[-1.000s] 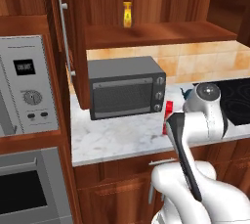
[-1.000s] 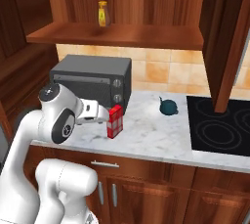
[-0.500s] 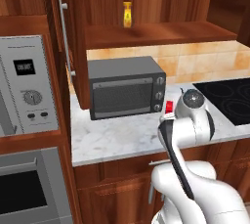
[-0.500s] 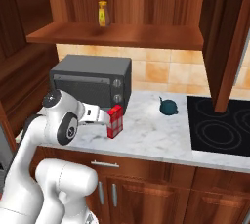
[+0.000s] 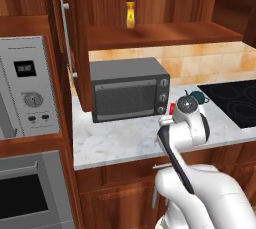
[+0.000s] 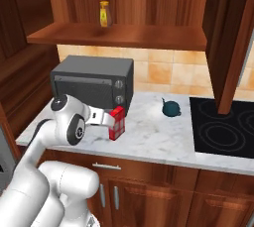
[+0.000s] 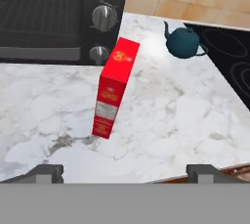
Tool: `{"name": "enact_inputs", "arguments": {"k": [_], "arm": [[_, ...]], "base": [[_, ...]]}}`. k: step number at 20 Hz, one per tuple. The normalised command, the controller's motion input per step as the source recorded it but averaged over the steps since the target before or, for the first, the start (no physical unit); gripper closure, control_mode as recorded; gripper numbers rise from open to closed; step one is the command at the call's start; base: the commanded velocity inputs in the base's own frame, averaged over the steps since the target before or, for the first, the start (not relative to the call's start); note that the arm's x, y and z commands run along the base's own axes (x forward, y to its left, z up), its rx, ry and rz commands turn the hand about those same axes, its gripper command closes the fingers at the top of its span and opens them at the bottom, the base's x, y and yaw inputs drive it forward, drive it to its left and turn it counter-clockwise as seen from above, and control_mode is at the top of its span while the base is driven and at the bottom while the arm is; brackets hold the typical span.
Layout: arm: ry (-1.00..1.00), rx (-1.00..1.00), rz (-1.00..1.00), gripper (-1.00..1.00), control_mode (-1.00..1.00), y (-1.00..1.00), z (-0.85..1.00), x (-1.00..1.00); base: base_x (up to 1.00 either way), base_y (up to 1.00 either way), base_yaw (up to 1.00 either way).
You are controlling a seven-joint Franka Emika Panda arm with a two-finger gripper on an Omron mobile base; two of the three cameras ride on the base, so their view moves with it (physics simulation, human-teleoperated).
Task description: Pick the bar and boxed food from the counter and place them in the cabinets closest to them.
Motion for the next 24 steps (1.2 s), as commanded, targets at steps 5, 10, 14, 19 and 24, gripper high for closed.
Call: {"name": "enact_inputs", "arguments": {"k": [5,10,14,19,24], "arm": [[0.0,0.0,-0.04,-1.0,-1.0,0.0,-0.25,0.43],[-0.01,0.0,-0.02,-1.0,-1.0,0.0,-0.25,0.31],[-0.01,0.0,-0.01,-1.0,-1.0,-0.01,-0.26,0.24],[-0.03,0.0,0.0,-1.0,-1.0,-0.1,-0.18,0.15],[-0.03,0.0,0.0,-1.0,-1.0,-0.07,-0.07,0.02]], "base": [[0.0,0.0,0.0],[0.0,0.0,0.0],[0.0,0.0,0.0],[0.0,0.0,0.0],[0.0,0.0,0.0]]}}
